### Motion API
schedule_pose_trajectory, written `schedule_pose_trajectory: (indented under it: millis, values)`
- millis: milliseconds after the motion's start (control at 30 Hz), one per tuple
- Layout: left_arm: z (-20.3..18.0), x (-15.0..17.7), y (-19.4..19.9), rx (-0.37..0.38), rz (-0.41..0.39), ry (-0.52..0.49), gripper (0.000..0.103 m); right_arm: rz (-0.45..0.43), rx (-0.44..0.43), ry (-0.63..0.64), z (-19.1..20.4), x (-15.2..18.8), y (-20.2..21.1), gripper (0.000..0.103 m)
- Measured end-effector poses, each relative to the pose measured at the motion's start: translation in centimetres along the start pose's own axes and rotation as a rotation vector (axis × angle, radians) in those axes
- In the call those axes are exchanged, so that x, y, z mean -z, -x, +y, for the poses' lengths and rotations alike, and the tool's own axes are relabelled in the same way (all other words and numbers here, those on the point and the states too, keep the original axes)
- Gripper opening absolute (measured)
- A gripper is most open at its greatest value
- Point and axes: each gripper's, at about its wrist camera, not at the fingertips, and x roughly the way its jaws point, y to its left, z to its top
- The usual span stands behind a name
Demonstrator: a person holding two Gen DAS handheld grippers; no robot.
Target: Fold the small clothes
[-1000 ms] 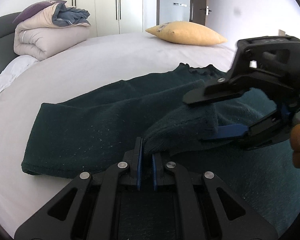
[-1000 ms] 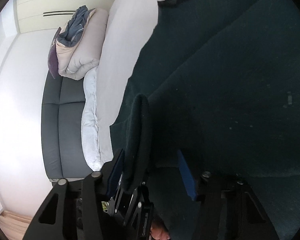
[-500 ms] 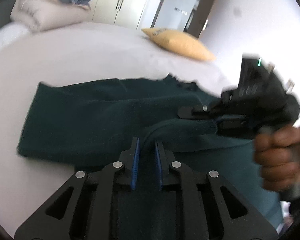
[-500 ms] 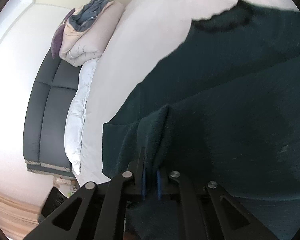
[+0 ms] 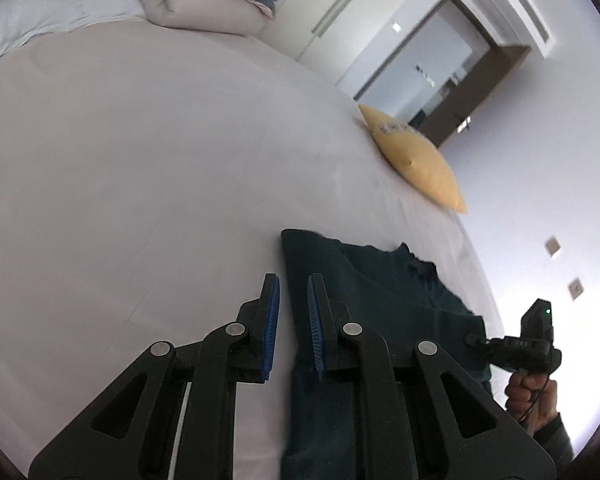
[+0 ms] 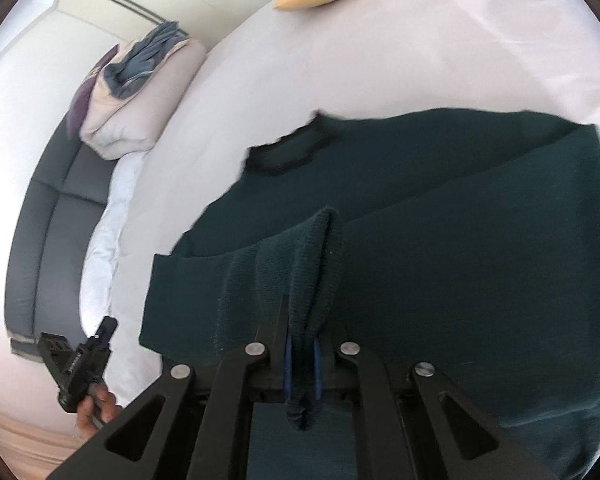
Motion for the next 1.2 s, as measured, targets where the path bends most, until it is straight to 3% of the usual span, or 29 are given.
schedule_pose_trajectory:
  millis: [267, 533, 1200]
  values:
    - [-4.8, -0.1, -4.1, -0.003, 0.093, -0.138, 0.014, -0.021, 0.075, 0.008, -1.7, -0.9, 1.0, 0.008]
    - [-6.7, 0.0, -8.8, -0.061, 0.166, -0.207, 0.014, -0.003, 0.171, 0.067, -1.7, -1.2, 0.4, 0.008]
    - [-7.7, 0.7, -12.0, -0.113, 0.180, -0.302, 0.014, -0.010, 0.228, 0.102, -2.2, -0.9, 0.8, 0.008]
